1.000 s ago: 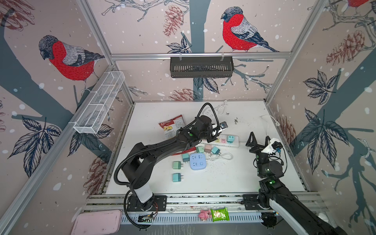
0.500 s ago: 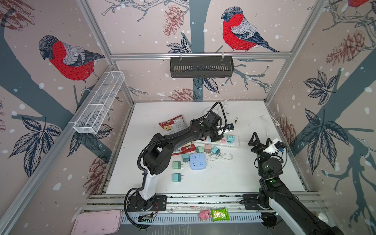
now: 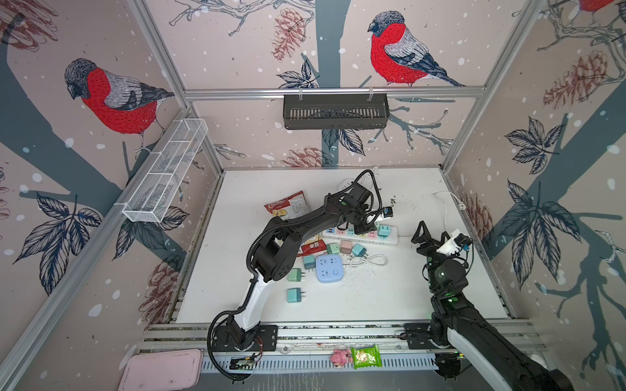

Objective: Insert the plug
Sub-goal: 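Carry the green charger with the left gripper over the socket beside the teal plug, then lower and press the green charger into the socket with the left gripper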

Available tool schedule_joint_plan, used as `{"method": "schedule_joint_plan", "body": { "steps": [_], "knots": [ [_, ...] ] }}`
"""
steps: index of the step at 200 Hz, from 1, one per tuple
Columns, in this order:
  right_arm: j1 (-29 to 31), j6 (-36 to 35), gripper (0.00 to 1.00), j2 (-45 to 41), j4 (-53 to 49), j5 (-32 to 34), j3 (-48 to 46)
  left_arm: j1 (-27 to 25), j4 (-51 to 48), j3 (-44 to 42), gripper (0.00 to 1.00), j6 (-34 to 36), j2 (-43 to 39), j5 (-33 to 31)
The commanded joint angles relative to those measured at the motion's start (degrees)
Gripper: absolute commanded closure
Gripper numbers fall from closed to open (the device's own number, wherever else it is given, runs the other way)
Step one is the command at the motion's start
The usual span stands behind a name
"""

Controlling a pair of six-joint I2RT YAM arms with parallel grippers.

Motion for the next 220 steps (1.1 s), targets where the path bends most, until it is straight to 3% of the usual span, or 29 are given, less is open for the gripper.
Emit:
{"method": "schedule_joint_plan", "body": {
  "steps": [1, 71, 154, 220],
  "knots": [
    [0.02, 0.39, 0.01, -2.43, 1.27, 0.4, -5.32, 0.04, -2.39, 2.64, 1.0, 2.1, 1.96, 2.58],
    [-0.15, 0.84, 0.01, -3.83, 0.63, 1.1, -5.86, 0.0, -7.19, 6.25, 1.0, 2.15, 4.74, 0.08],
    [-0.44, 1.21, 0.0, -2.43, 1.07, 1.2, -5.46, 1.87, -6.58, 4.89, 1.0, 5.06, 4.69, 6.68],
    [-0.57, 1.19, 0.01, -1.89, 1.36, 0.92, -5.27, 1.89, -5.31, 3.76, 1.0, 6.29, 4.28, 7.68]
  ]
}}
